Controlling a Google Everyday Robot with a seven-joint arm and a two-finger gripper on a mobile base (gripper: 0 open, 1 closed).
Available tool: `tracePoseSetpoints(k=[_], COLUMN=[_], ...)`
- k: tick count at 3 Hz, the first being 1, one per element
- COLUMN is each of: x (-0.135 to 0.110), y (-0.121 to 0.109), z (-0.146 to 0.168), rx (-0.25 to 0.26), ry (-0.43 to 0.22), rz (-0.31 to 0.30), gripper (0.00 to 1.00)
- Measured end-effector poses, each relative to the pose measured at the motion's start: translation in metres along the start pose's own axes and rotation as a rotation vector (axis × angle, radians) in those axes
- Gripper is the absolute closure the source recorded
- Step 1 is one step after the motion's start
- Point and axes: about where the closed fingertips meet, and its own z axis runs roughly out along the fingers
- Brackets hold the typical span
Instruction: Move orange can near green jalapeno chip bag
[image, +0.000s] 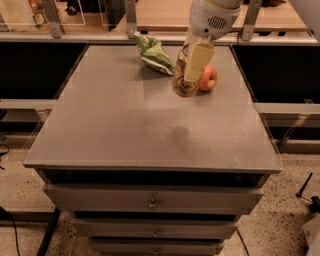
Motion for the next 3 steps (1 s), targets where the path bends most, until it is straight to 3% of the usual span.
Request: tracePoseSetpoints(k=[3], x=[-0.042], y=[-0.043], z=[0.047], rx=[0.045], ry=[0.011], rz=[-0.018], gripper=[1.00])
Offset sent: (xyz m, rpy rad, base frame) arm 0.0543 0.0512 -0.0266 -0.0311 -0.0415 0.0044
